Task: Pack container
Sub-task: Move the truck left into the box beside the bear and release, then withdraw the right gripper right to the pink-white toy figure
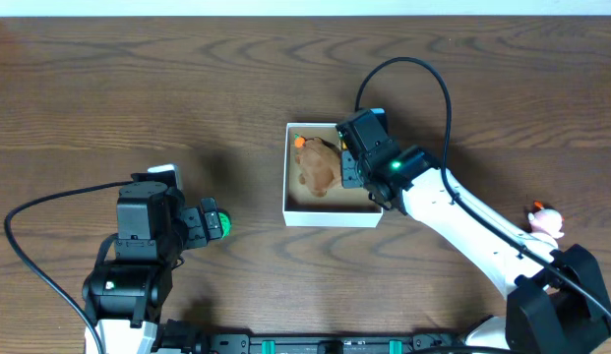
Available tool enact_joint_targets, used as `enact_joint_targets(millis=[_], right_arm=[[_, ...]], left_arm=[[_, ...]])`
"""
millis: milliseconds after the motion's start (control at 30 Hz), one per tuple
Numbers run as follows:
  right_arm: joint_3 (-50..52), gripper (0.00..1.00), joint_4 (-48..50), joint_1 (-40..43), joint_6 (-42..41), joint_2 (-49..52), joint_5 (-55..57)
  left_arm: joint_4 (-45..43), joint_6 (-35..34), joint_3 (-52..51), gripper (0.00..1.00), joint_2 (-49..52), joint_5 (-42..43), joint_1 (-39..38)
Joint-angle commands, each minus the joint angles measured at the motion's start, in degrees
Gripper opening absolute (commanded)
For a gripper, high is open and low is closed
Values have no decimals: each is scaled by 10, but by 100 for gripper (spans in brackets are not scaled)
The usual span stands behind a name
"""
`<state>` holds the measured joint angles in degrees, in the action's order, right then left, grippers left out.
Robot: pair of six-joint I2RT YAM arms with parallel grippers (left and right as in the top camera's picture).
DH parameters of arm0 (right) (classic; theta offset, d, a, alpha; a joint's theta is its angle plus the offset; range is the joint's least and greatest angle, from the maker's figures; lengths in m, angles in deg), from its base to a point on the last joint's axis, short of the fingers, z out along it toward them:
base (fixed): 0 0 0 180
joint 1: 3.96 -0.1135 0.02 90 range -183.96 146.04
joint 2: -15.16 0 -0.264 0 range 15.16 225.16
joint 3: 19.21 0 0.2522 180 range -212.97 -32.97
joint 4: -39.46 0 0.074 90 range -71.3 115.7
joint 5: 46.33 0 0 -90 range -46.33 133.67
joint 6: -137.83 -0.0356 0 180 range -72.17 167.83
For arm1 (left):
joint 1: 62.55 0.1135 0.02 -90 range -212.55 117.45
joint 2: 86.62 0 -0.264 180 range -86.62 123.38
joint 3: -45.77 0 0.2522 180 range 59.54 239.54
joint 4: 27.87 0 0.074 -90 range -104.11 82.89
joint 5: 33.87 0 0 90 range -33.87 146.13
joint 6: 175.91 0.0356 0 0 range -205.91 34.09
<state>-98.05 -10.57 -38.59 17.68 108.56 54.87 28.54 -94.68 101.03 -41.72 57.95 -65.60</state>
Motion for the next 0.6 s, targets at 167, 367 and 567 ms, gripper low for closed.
enact_joint_targets(millis=[167, 367, 567], right_arm=[[2, 39, -25, -3, -33, 9, 17], [2, 54, 29, -3, -17, 9, 22], [2, 89, 65, -3, 7, 9, 23]], left_arm=[[2, 3, 12, 98, 0, 6, 2], [2, 3, 12, 98, 0, 6, 2], [2, 3, 12, 98, 0, 6, 2]])
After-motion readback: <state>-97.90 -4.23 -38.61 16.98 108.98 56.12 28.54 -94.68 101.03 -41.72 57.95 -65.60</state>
